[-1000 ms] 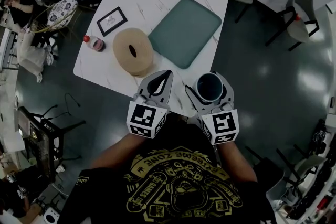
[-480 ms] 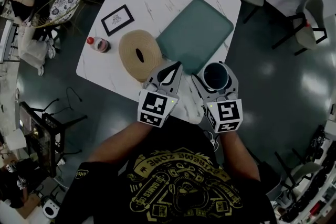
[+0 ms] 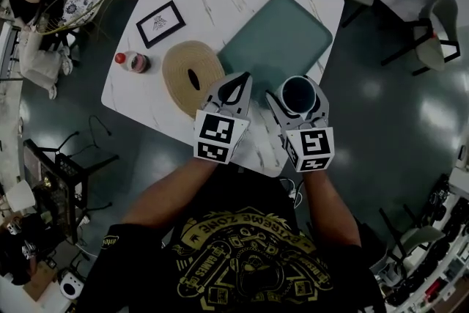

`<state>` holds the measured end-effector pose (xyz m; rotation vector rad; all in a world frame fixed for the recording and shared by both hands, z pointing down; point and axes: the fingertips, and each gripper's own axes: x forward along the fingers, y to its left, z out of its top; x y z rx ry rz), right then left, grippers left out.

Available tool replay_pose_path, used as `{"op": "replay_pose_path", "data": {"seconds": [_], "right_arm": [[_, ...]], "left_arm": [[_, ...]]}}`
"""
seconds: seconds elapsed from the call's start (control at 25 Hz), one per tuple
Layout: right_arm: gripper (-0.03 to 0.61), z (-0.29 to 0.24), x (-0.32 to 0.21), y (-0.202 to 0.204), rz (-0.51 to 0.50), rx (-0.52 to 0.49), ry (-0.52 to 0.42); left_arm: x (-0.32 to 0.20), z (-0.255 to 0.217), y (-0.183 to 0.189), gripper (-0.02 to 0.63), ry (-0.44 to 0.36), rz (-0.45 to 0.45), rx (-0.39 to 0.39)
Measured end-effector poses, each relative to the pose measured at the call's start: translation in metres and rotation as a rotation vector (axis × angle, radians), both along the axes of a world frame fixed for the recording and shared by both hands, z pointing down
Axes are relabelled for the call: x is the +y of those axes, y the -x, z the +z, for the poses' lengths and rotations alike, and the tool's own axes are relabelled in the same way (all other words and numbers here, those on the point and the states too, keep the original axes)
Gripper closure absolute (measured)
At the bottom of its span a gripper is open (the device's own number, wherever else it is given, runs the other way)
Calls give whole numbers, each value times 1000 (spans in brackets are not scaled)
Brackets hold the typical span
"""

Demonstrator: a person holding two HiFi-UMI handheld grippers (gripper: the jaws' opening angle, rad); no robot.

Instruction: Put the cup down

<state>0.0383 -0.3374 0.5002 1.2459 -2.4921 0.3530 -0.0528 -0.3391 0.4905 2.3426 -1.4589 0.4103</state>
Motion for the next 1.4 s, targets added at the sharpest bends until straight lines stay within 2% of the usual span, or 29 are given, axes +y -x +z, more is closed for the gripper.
{"op": "replay_pose_path", "data": {"seconds": [0.4,1.4], "right_arm": [[186,32,-19,13,-14,17,9],[186,77,-25,28,-49,80,10]], "left_arm": [[-24,15,-1,604,21,9,-24],[-36,32,-1,604,58,20,-42]]}}
